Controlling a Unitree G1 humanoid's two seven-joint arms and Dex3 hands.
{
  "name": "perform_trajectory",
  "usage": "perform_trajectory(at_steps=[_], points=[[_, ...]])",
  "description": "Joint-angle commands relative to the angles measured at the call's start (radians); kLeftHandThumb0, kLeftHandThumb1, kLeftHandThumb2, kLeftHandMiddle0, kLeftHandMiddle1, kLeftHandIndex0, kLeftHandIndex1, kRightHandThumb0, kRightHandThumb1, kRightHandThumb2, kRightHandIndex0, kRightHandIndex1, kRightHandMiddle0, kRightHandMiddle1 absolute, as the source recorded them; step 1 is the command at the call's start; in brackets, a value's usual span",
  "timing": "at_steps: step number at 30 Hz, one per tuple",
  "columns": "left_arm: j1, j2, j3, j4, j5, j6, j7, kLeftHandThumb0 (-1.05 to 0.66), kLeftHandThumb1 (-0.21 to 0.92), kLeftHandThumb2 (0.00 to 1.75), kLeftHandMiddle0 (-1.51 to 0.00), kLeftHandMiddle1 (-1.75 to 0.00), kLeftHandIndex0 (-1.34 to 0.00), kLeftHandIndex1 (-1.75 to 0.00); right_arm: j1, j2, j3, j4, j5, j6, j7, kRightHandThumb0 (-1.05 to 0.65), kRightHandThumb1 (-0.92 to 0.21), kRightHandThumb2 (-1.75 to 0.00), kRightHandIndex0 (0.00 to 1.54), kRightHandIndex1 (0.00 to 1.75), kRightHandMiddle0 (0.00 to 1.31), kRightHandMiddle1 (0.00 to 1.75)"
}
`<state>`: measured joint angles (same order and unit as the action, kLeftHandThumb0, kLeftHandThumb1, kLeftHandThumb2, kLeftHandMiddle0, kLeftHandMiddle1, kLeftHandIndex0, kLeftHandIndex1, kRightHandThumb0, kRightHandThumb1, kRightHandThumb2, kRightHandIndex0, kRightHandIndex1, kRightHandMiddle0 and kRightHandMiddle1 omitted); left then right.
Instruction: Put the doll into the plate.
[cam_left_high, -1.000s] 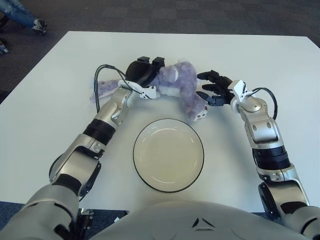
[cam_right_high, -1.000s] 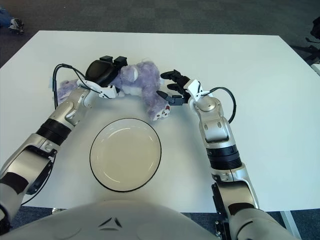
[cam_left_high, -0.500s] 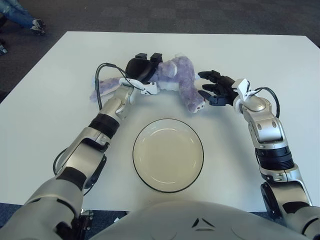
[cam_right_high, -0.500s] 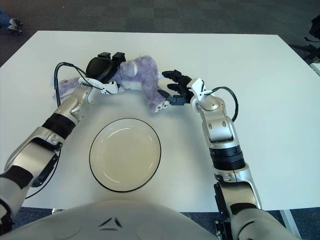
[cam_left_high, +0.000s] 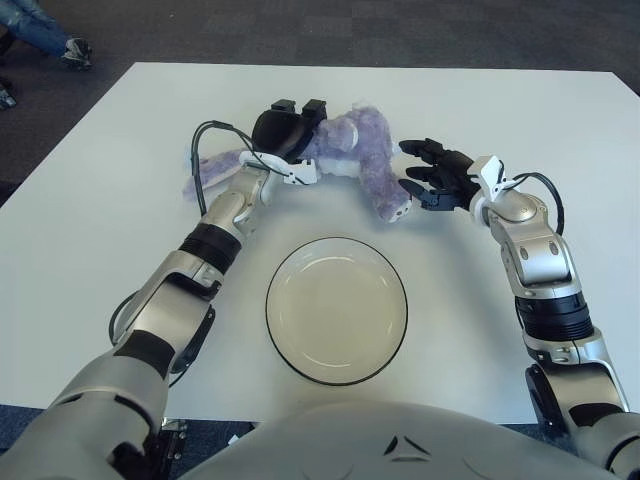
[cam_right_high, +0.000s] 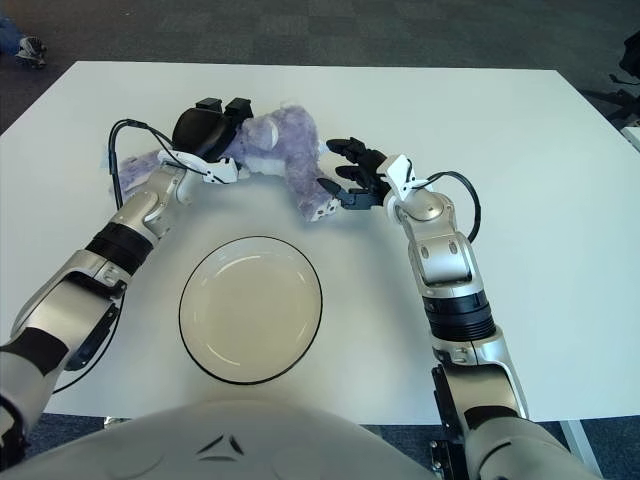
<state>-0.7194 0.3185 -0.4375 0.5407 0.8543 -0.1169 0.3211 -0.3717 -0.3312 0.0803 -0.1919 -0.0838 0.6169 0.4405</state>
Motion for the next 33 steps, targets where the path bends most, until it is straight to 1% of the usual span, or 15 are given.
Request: perform_trajectory(at_steps=[1,4,7,12,16,21,29,32,33], points=[[0.003,0.035,0.025,-0.093,0.002,0.01,-0.015,0.0,-0.11,1.75,-0.94,-1.75,-0.78,-1.58,0.016,-0.004,-0.033,0.013,0.023,-0.004,-0.018,-0.8,-0.72,-0.63,0.0,0.55,0.0,0.27],[0.029,0.051,0.041,-0.175,-0.004,0.026,-0.054,0.0,-0.09,1.75,-0.92,-1.75,-0.73,-1.65,0.024,0.0,-0.047,0.02,0.035,-0.011,-0.027,-0.77,-0.69,-0.65,0.0,0.6,0.0,0.28],[0.047,0.059,0.051,-0.222,-0.008,0.035,-0.077,0.0,-0.07,1.75,-0.91,-1.75,-0.69,-1.71,0.027,0.001,-0.054,0.033,0.046,-0.02,-0.033,-0.73,-0.65,-0.69,0.0,0.62,0.0,0.29],[0.08,0.071,0.072,-0.307,-0.022,0.05,-0.127,0.0,-0.06,1.75,-0.9,-1.74,-0.66,-1.74,0.024,-0.004,-0.051,0.043,0.049,-0.024,-0.035,-0.71,-0.62,-0.72,0.0,0.6,0.0,0.32],[0.122,0.085,0.091,-0.419,-0.033,0.081,-0.207,0.0,-0.06,1.75,-0.91,-1.74,-0.66,-1.75,0.019,-0.011,-0.044,0.054,0.046,-0.031,-0.031,-0.7,-0.6,-0.74,0.0,0.61,0.0,0.36],[0.141,0.091,0.101,-0.473,-0.029,0.103,-0.259,0.0,-0.06,1.75,-0.9,-1.74,-0.65,-1.75,0.016,-0.016,-0.039,0.058,0.046,-0.038,-0.025,-0.7,-0.59,-0.75,0.0,0.62,0.0,0.39],[0.167,0.107,0.127,-0.55,-0.038,0.125,-0.342,0.0,-0.06,1.75,-0.9,-1.75,-0.66,-1.74,0.013,-0.022,-0.034,0.057,0.047,-0.035,-0.016,-0.66,-0.55,-0.79,0.0,0.57,0.0,0.35],[0.18,0.109,0.138,-0.582,-0.041,0.135,-0.367,0.0,-0.06,1.75,-0.9,-1.75,-0.67,-1.74,0.014,-0.023,-0.035,0.054,0.046,-0.032,-0.016,-0.64,-0.53,-0.82,0.0,0.59,0.0,0.4],[0.192,0.112,0.149,-0.615,-0.05,0.142,-0.386,0.0,-0.06,1.75,-0.9,-1.75,-0.67,-1.74,0.018,-0.026,-0.036,0.057,0.041,-0.042,-0.021,-0.64,-0.52,-0.83,0.0,0.59,0.0,0.4]])
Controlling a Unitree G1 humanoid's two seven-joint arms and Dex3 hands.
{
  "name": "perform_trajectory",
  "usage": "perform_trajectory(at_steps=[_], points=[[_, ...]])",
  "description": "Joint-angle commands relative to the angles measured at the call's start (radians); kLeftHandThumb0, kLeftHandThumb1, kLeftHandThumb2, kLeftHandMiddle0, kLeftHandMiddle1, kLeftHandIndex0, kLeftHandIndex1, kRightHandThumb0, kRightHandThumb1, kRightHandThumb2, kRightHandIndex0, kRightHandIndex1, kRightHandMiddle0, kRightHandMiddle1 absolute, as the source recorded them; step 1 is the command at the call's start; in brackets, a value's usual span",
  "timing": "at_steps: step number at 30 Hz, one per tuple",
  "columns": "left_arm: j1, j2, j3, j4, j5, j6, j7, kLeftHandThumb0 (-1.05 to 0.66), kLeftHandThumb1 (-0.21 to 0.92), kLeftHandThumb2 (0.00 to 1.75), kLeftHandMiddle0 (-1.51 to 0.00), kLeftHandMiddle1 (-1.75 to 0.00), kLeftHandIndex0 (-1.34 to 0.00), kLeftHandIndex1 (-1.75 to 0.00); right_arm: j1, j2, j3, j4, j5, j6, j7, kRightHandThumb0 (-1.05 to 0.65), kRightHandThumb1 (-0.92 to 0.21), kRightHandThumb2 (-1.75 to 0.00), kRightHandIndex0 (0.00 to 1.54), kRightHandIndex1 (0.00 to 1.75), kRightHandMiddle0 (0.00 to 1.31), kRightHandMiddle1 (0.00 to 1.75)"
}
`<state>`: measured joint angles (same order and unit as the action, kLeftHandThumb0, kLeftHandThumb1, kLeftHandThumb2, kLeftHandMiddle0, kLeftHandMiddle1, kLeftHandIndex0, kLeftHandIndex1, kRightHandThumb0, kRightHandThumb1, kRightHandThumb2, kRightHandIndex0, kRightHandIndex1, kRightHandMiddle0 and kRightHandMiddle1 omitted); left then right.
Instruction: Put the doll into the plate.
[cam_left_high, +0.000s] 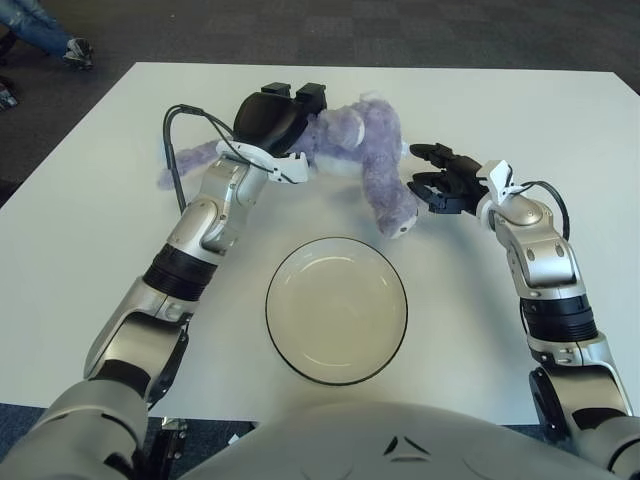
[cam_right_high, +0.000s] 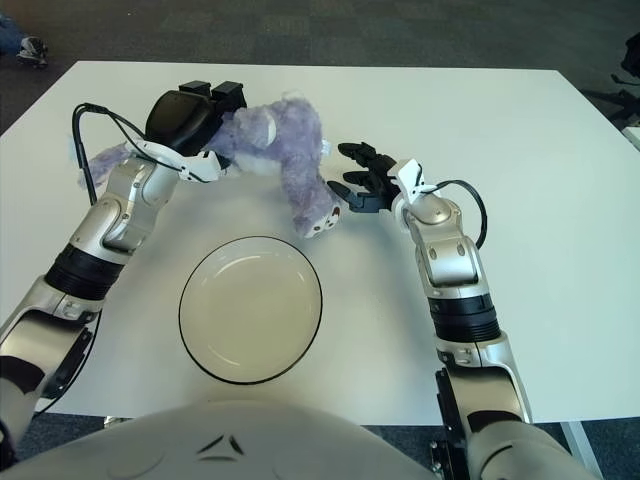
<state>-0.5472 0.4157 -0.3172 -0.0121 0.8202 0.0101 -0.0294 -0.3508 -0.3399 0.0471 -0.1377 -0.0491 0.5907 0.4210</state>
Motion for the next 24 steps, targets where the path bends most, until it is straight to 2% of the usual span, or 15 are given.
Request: perform_trajectory(at_steps=[1,9,18,24], points=[[0.029,0.018,0.038,-0.086,-0.023,0.019,-0.05,0.0,-0.06,1.75,-0.9,-1.75,-0.67,-1.74,-0.002,-0.018,-0.003,0.007,0.002,-0.023,-0.006,-0.62,-0.52,-0.84,0.01,0.61,0.0,0.47],[0.084,0.044,0.084,-0.193,-0.069,0.009,-0.122,0.0,-0.07,1.75,-0.9,-1.75,-0.69,-1.71,0.016,-0.039,-0.011,0.098,-0.032,-0.143,-0.04,-0.59,-0.51,-0.9,0.0,0.64,0.0,0.66],[0.144,0.08,0.128,-0.295,-0.14,-0.004,-0.21,0.0,-0.08,1.75,-0.9,-1.75,-0.71,-1.69,-0.01,-0.038,0.002,0.144,-0.073,-0.101,-0.102,-0.5,-0.49,-0.94,0.0,0.74,0.0,0.63],[0.187,0.096,0.168,-0.35,-0.221,-0.003,-0.281,0.0,-0.09,1.75,-0.91,-1.75,-0.72,-1.68,-0.016,-0.046,0.013,0.177,-0.105,-0.113,-0.137,-0.48,-0.48,-0.97,0.0,0.78,0.0,0.69]])
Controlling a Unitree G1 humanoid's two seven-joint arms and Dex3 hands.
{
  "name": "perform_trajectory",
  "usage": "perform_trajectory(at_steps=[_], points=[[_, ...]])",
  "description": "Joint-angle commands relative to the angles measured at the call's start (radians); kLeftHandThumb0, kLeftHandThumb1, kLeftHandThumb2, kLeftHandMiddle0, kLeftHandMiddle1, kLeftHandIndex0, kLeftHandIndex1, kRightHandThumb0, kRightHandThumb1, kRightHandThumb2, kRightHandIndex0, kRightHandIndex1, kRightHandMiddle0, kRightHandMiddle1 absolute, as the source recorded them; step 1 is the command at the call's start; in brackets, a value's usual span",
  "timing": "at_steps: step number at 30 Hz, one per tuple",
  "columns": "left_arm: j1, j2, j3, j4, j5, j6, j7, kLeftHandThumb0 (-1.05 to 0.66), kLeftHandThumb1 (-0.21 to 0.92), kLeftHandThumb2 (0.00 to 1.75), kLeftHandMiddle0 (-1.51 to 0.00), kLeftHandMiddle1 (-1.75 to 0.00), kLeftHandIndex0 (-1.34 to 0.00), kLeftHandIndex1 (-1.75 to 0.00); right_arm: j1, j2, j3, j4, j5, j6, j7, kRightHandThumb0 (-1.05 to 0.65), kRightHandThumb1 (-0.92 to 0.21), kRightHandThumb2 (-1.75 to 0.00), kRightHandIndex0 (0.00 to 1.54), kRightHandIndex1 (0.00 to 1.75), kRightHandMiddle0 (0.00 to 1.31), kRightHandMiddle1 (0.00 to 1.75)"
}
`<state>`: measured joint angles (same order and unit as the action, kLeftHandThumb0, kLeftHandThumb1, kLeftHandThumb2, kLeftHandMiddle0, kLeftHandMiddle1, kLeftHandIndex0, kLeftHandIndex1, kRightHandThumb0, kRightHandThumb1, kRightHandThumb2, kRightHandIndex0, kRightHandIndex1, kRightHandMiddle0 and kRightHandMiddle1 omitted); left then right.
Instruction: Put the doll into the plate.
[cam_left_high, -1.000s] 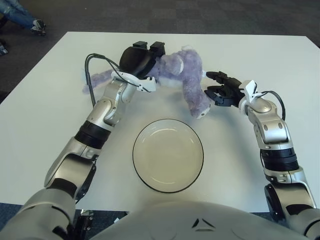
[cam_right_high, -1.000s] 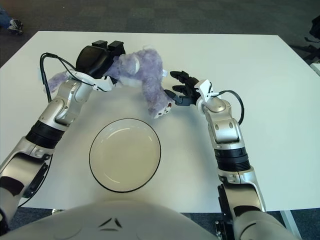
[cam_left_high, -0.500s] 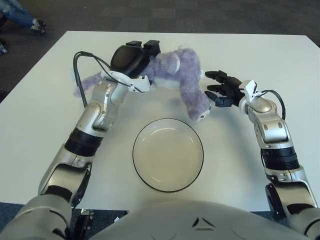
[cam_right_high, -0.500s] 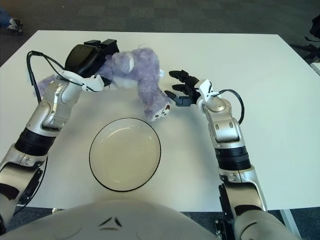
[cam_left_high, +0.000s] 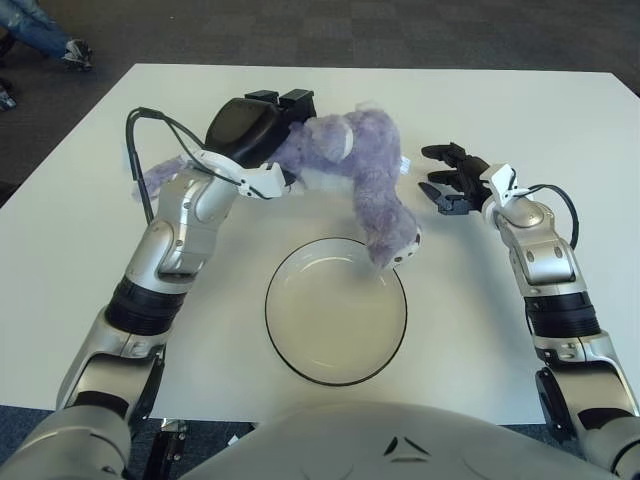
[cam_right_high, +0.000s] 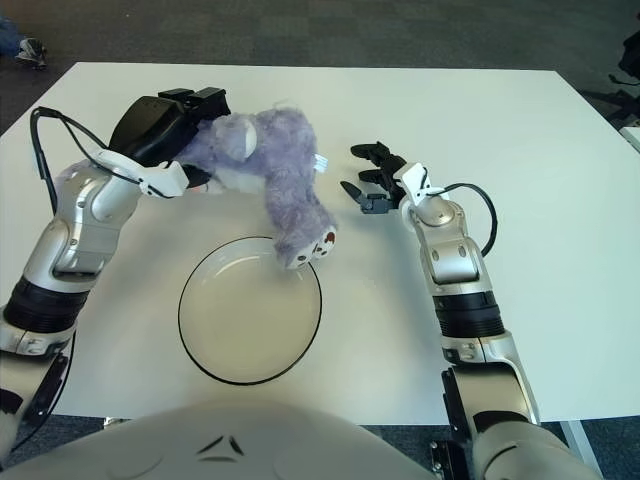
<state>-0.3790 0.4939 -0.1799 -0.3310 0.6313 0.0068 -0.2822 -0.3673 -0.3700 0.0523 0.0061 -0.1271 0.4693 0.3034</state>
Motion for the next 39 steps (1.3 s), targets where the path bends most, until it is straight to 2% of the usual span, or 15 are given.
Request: perform_trajectory(at_steps=[1,13,21,25,31,32,34,39], points=[[0.025,0.02,0.036,-0.036,-0.041,-0.007,-0.03,0.0,-0.09,1.75,-0.91,-1.75,-0.72,-1.68,0.001,-0.018,0.009,0.039,-0.033,0.002,-0.024,-0.49,-0.48,-0.97,0.0,0.78,0.0,0.7],[0.056,0.019,0.076,-0.038,-0.101,-0.086,-0.014,0.0,-0.09,1.75,-0.91,-1.75,-0.73,-1.67,-0.003,-0.011,-0.008,0.09,-0.015,-0.018,-0.029,-0.5,-0.51,-0.97,0.0,0.79,0.0,0.74],[0.105,0.026,0.106,-0.106,-0.196,-0.083,-0.067,-0.01,-0.13,1.75,-0.94,-1.75,-0.82,-1.53,-0.006,-0.011,-0.018,0.122,-0.01,-0.032,-0.04,-0.49,-0.5,-0.97,0.01,0.85,0.0,0.75],[0.139,0.035,0.122,-0.153,-0.226,-0.067,-0.098,-0.01,-0.06,1.73,-0.8,-1.75,-0.77,-1.7,-0.009,-0.008,-0.031,0.136,0.004,-0.037,-0.039,-0.49,-0.51,-0.98,0.01,0.86,0.0,0.73],[0.174,0.044,0.138,-0.201,-0.261,-0.037,-0.138,-0.01,-0.02,1.7,-0.75,-1.75,-0.74,-1.74,-0.014,0.0,-0.047,0.157,0.023,-0.039,-0.037,-0.48,-0.5,-0.98,0.0,0.89,0.0,0.74],[0.183,0.043,0.142,-0.208,-0.271,-0.034,-0.144,-0.01,-0.03,1.7,-0.75,-1.75,-0.74,-1.74,-0.016,0.001,-0.048,0.164,0.024,-0.04,-0.04,-0.48,-0.5,-0.98,0.0,0.9,0.0,0.74],[0.195,0.041,0.146,-0.216,-0.282,-0.036,-0.149,-0.01,-0.1,1.73,-0.88,-1.75,-0.83,-1.57,-0.02,0.0,-0.051,0.184,0.027,-0.05,-0.043,-0.48,-0.5,-0.98,0.0,0.9,0.0,0.74],[0.203,0.042,0.147,-0.216,-0.292,-0.048,-0.155,-0.01,-0.13,1.74,-0.93,-1.75,-0.83,-1.54,-0.031,-0.001,-0.052,0.212,0.029,-0.053,-0.048,-0.48,-0.51,-0.98,0.0,0.9,0.0,0.73]])
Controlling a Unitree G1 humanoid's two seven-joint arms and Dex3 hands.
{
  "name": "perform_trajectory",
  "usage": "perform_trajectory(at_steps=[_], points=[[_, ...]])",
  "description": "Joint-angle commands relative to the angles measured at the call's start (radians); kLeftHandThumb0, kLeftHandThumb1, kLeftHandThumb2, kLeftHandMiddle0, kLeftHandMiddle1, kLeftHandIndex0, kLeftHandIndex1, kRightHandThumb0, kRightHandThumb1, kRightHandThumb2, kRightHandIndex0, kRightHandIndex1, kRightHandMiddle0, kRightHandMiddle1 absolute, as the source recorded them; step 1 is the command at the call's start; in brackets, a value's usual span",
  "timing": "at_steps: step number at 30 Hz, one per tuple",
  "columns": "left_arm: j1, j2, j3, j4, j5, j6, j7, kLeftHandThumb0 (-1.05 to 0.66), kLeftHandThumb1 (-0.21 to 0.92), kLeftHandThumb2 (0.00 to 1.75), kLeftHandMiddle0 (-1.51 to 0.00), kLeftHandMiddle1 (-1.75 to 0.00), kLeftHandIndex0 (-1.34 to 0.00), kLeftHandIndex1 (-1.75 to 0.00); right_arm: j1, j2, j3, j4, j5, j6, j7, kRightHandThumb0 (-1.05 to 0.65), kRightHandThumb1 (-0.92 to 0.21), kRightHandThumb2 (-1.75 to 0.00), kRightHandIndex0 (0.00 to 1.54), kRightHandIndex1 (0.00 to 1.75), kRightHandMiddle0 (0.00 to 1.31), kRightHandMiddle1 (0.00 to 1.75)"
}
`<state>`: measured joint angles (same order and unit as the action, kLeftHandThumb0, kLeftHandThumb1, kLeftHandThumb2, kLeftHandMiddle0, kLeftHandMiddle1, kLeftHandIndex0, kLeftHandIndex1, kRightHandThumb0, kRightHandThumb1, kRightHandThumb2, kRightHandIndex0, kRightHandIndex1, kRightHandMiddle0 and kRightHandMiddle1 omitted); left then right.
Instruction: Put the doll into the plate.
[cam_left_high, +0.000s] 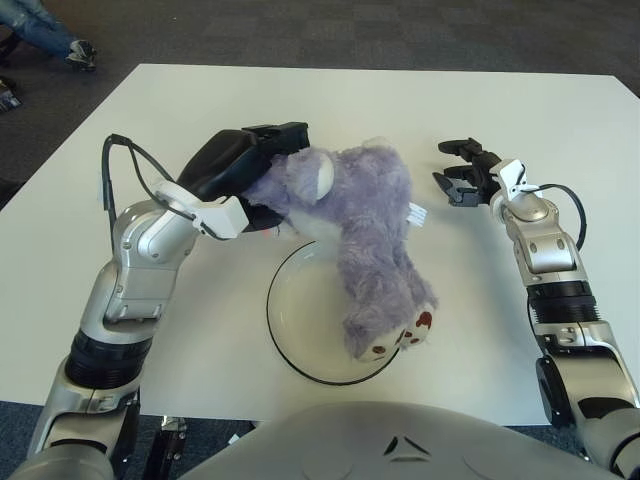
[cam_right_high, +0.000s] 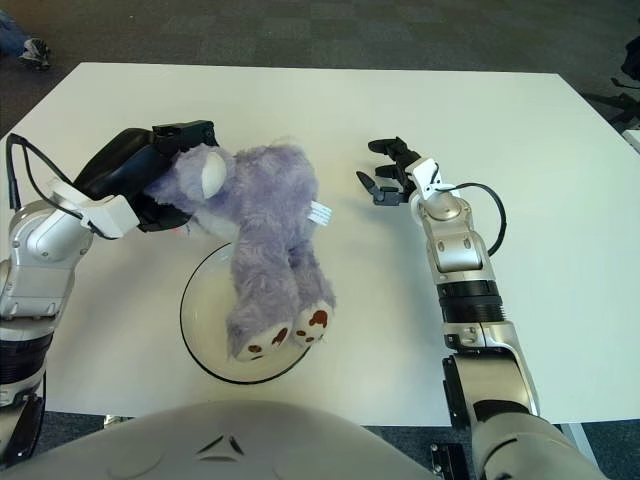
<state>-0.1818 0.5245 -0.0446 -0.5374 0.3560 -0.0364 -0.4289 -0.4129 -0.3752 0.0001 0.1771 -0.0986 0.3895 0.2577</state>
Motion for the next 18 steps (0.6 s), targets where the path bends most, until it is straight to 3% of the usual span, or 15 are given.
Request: perform_trajectory(at_steps=[1,9,18], points=[[0.008,0.012,0.012,-0.009,-0.023,-0.008,-0.012,-0.01,-0.12,1.74,-0.93,-1.75,-0.82,-1.55,0.012,0.004,0.0,0.05,0.0,0.025,-0.003,-0.48,-0.51,-0.98,0.0,0.9,0.0,0.73],[0.009,0.01,0.009,-0.003,-0.052,-0.026,-0.023,0.0,-0.07,1.75,-0.9,-1.74,-0.69,-1.72,-0.003,-0.001,0.001,0.094,-0.005,0.012,-0.013,-0.49,-0.52,-0.96,0.0,0.88,0.0,0.67],[0.015,-0.01,0.004,-0.006,-0.091,-0.039,-0.022,0.0,-0.08,1.75,-0.92,-1.7,-0.67,-1.75,-0.012,-0.004,0.004,0.13,-0.013,-0.011,-0.032,-0.52,-0.54,-0.93,0.0,0.89,0.0,0.6]])
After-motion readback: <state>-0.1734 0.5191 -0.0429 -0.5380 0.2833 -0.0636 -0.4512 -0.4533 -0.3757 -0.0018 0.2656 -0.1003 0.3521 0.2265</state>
